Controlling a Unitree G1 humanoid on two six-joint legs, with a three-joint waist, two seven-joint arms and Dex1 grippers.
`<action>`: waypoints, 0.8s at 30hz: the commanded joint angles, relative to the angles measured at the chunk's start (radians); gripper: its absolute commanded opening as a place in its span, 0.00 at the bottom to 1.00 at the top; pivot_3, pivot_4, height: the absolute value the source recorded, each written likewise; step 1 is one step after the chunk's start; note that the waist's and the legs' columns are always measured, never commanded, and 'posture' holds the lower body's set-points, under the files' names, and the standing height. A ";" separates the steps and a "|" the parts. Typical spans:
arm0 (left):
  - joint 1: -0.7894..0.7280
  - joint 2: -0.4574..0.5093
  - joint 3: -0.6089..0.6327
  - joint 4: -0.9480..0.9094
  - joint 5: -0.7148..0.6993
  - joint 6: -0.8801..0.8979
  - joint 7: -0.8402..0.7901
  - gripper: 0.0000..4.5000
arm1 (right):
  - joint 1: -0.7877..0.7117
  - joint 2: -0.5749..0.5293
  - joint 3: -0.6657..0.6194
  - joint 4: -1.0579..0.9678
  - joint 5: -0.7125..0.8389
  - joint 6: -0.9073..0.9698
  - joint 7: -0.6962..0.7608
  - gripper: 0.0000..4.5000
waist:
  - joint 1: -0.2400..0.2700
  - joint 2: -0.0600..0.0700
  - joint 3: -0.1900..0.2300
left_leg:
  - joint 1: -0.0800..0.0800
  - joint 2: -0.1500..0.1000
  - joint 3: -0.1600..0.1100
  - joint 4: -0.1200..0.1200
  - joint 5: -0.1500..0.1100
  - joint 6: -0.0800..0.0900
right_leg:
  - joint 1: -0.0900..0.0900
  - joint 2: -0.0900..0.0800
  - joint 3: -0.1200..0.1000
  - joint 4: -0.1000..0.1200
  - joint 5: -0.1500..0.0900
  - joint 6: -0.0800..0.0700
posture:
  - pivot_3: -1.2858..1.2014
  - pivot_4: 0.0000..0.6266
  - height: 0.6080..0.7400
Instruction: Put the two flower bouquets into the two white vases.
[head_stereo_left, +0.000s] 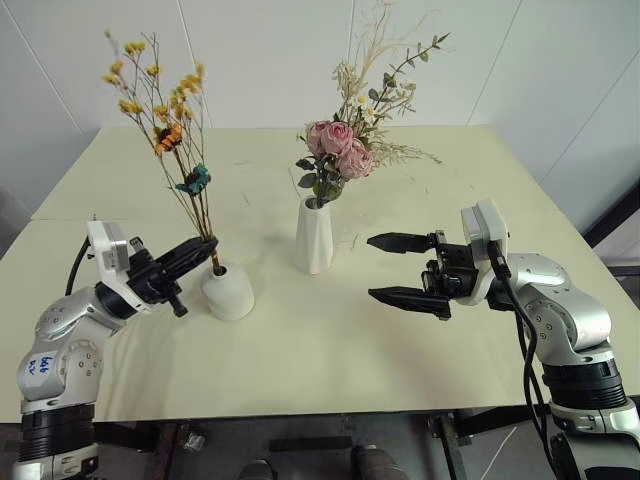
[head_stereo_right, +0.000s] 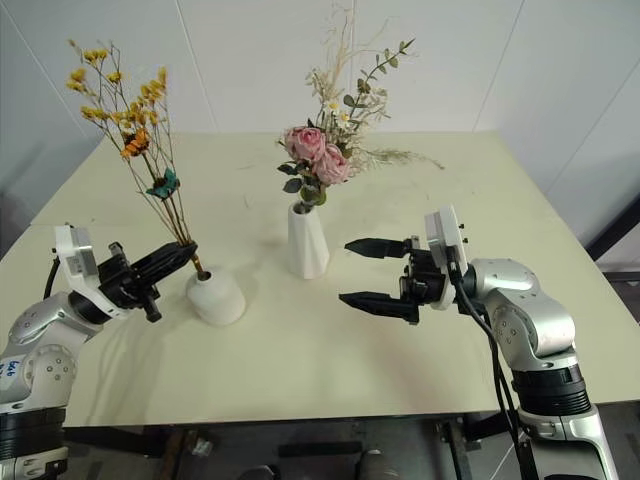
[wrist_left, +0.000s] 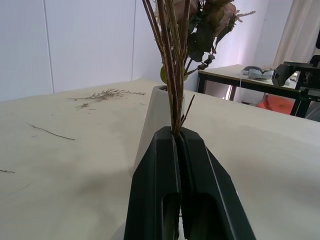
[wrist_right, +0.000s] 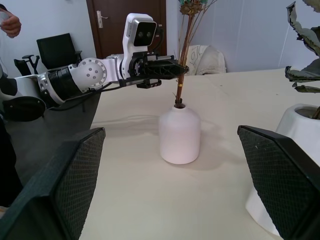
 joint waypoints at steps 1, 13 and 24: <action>0.007 0.004 0.008 -0.027 -0.005 -0.013 -0.003 0.00 | -0.006 0.004 -0.013 -0.017 0.003 -0.020 -0.001 1.00 | 0.000 0.000 0.000 | 0.000 0.000 0.000 0.000 0.000 0.000 | 0.000 0.000 0.000 0.000 0.000 0.000 | 0.52 0.24 1.00; 0.016 -0.028 -0.011 0.052 0.051 -0.066 0.010 0.00 | -0.002 0.007 -0.016 -0.026 0.002 -0.021 -0.014 1.00 | 0.000 0.000 0.000 | 0.000 0.000 0.000 0.000 0.000 0.000 | 0.000 0.000 0.000 0.000 0.000 0.000 | 0.52 0.24 1.00; 0.037 0.064 0.015 -0.106 0.001 0.026 0.011 0.48 | -0.001 0.015 -0.012 -0.012 -0.003 -0.030 -0.013 1.00 | 0.000 0.000 0.000 | -0.001 0.000 0.000 0.000 0.000 0.000 | 0.000 0.000 0.000 -0.001 0.000 0.000 | 0.52 0.24 1.00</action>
